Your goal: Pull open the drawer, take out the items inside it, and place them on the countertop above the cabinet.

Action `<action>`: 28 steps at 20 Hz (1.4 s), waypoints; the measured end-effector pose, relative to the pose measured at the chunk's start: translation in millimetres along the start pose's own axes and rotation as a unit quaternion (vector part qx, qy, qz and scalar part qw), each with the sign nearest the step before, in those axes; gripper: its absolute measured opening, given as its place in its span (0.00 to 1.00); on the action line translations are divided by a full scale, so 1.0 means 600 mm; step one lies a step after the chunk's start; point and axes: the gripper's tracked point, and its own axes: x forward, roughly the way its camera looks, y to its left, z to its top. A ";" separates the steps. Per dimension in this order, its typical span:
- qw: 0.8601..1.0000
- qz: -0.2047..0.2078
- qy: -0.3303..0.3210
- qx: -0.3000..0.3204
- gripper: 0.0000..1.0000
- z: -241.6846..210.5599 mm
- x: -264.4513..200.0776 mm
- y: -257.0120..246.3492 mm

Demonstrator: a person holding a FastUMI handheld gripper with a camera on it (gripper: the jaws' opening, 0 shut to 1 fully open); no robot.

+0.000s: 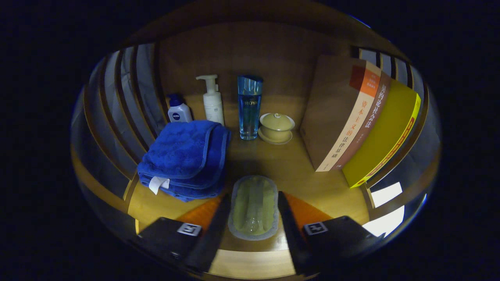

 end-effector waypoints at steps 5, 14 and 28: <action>0.997 -0.005 -0.079 0.002 1.00 0.039 -0.048 0.016; 0.982 -0.014 -0.190 -0.014 0.99 0.014 -0.219 0.067; 0.961 -0.038 -0.269 0.058 0.98 -0.245 -0.447 0.012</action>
